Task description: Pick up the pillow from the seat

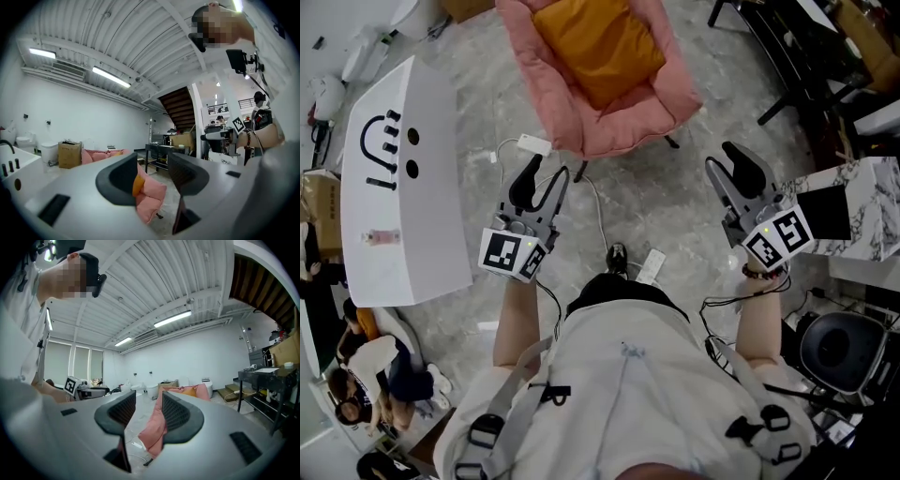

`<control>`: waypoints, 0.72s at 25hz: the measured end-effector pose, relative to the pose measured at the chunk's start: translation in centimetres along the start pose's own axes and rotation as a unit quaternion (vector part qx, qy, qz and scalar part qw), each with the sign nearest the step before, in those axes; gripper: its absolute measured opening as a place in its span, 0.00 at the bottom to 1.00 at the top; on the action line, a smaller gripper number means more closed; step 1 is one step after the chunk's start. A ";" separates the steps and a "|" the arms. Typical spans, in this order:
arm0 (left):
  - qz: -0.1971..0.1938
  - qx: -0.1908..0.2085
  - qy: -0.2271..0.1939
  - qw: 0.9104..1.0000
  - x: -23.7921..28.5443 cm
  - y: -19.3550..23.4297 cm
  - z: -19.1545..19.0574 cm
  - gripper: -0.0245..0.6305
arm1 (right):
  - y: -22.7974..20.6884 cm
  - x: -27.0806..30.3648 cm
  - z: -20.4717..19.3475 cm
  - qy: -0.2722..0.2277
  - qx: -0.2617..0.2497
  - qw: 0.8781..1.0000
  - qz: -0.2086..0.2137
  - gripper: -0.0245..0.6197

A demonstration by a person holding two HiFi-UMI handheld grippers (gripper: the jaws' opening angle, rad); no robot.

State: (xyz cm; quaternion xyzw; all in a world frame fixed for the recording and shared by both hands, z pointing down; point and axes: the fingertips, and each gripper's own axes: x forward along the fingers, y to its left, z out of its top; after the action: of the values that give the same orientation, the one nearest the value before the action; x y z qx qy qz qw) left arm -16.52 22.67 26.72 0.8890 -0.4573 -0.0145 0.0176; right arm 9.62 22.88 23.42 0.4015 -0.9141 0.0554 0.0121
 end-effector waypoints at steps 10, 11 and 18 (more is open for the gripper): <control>-0.015 0.007 -0.008 1.000 4.7 5.3 0.0 0.35 | -3.0 2.8 0.7 -0.003 0.002 0.999 -0.044 0.32; -0.015 0.007 -0.011 1.000 4.9 5.3 0.1 0.35 | -3.3 2.6 0.8 -0.002 0.001 0.999 -0.047 0.32; -0.013 -0.002 0.001 1.000 8.1 6.9 0.1 0.39 | -7.1 5.4 0.9 0.009 0.008 0.999 -0.034 0.39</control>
State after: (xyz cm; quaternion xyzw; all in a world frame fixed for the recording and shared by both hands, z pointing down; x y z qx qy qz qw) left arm -17.43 12.08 26.84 0.8951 -0.4453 -0.0142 0.0196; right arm 11.18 14.02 23.55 0.4324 -0.8991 0.0657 0.0189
